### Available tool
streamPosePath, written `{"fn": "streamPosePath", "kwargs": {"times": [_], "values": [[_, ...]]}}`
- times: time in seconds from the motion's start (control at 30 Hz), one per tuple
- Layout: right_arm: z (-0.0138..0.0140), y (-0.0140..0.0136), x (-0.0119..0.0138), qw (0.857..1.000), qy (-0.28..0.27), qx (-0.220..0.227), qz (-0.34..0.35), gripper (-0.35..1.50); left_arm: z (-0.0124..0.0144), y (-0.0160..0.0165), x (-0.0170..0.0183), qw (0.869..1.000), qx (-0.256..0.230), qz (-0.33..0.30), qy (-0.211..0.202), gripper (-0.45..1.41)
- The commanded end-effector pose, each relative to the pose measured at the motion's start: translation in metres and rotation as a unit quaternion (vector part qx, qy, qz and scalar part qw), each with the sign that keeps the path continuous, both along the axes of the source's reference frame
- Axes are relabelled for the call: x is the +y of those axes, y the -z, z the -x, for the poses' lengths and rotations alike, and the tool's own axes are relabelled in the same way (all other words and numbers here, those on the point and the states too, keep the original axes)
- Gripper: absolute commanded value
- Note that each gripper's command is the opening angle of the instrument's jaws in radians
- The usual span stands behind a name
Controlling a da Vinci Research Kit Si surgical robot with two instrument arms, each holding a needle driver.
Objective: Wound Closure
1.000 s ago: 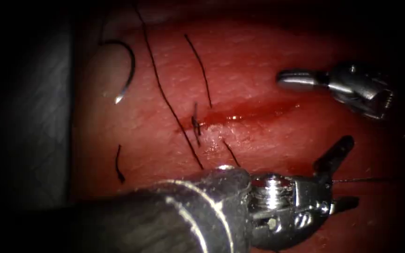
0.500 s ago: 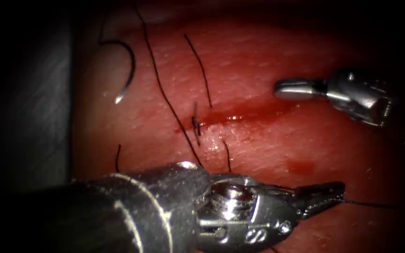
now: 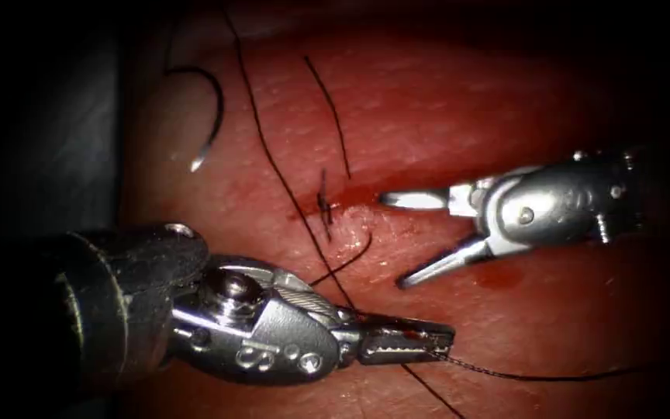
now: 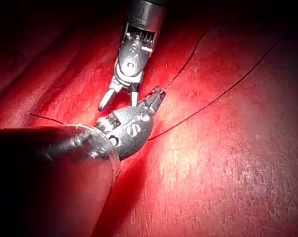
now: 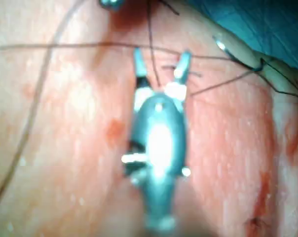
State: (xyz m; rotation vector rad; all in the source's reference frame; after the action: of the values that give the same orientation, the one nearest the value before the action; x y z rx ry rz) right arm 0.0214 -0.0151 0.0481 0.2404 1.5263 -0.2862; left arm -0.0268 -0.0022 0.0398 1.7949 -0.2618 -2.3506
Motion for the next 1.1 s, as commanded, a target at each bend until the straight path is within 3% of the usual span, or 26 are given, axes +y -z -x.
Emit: {"fn": "streamPosePath", "kwargs": {"times": [0.03, 0.4, 0.8, 0.97, 1.03, 1.07, 1.1], "values": [[-0.0021, 0.0005, -0.0015, 1.000, 0.003, 0.005, 0.007, 0.91, 0.0005, -0.0005, -0.0002, 1.000, 0.000, 0.000, 0.000, -0.45], [-0.0061, 0.0001, -0.0050, 0.999, 0.006, 0.004, 0.034, 0.89, -0.0009, 0.0001, -0.0008, 1.000, 0.009, 0.001, 0.004, -0.45], [-0.0074, 0.0015, -0.0058, 0.999, 0.003, 0.013, 0.032, 0.84, -0.0012, 0.0002, -0.0009, 1.000, 0.012, 0.002, 0.006, -0.45], [-0.0078, 0.0022, -0.0060, 0.999, 0.003, 0.024, 0.029, 0.74, -0.0015, 0.0002, -0.0010, 1.000, 0.015, 0.002, 0.007, -0.45], [-0.0077, 0.0023, -0.0058, 0.999, -0.001, 0.028, 0.027, 0.57, -0.0017, 0.0003, -0.0010, 1.000, 0.018, 0.002, 0.009, -0.45], [-0.0076, 0.0023, -0.0058, 0.999, -0.001, 0.029, 0.030, 0.37, -0.0017, 0.0003, -0.0010, 1.000, 0.019, 0.002, 0.010, -0.45], [-0.0072, 0.0023, -0.0055, 0.999, 0.000, 0.027, 0.021, -0.35, -0.0018, 0.0003, -0.0011, 1.000, 0.022, 0.003, 0.011, -0.45]]}}
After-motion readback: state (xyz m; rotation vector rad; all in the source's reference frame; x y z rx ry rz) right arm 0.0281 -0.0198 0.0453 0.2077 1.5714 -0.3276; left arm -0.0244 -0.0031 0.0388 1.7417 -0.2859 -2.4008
